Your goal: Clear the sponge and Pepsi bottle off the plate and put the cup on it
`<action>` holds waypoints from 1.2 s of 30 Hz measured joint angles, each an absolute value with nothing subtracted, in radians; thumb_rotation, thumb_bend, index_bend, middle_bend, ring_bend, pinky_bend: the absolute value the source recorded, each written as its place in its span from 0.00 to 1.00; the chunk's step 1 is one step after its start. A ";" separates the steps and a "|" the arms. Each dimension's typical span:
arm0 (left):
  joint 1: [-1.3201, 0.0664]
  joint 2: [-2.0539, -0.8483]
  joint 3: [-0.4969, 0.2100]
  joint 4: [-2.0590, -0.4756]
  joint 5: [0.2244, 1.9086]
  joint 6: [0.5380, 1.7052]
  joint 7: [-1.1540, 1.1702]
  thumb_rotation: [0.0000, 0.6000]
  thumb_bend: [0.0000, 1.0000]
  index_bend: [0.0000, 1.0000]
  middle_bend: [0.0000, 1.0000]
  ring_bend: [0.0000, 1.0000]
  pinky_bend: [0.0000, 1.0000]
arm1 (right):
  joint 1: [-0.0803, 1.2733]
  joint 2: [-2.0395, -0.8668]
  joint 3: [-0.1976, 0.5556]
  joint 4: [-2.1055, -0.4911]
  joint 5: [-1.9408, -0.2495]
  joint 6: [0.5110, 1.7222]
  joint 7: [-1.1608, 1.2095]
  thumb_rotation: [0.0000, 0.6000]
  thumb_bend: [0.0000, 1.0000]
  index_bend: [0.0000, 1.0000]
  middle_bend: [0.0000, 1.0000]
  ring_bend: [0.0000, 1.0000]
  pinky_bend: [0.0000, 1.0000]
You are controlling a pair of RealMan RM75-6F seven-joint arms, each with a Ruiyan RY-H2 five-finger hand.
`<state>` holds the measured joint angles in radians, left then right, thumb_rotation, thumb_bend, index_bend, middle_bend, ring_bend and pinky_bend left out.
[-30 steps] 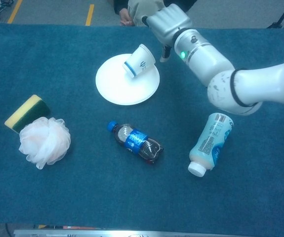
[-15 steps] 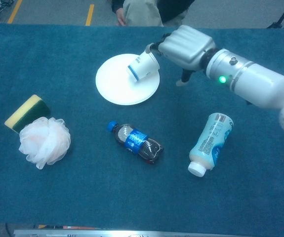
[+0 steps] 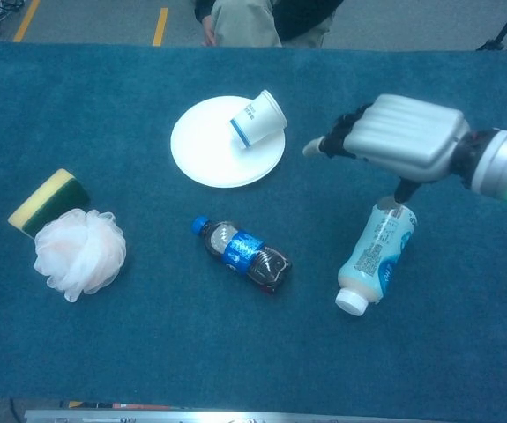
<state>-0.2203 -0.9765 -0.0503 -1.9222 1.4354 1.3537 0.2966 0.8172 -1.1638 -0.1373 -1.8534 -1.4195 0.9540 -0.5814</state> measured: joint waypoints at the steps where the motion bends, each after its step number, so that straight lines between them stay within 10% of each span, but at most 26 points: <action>1: -0.222 -0.977 -0.050 -1.926 1.434 1.351 0.302 1.00 0.27 0.01 0.02 0.05 0.24 | 0.807 -1.151 -0.155 -1.859 -1.451 0.953 -0.566 1.00 0.00 0.18 0.33 0.22 0.33; 31: -0.212 -0.975 -0.035 -1.972 1.441 1.362 0.339 1.00 0.27 0.01 0.02 0.05 0.23 | 0.671 -1.268 -0.210 -1.648 -1.677 0.887 -0.601 1.00 0.00 0.18 0.32 0.20 0.27; 36: -0.213 -0.976 -0.036 -1.972 1.443 1.360 0.336 1.00 0.27 0.01 0.02 0.05 0.23 | 0.656 -1.304 -0.199 -1.609 -1.671 0.884 -0.616 1.00 0.00 0.36 0.40 0.29 0.30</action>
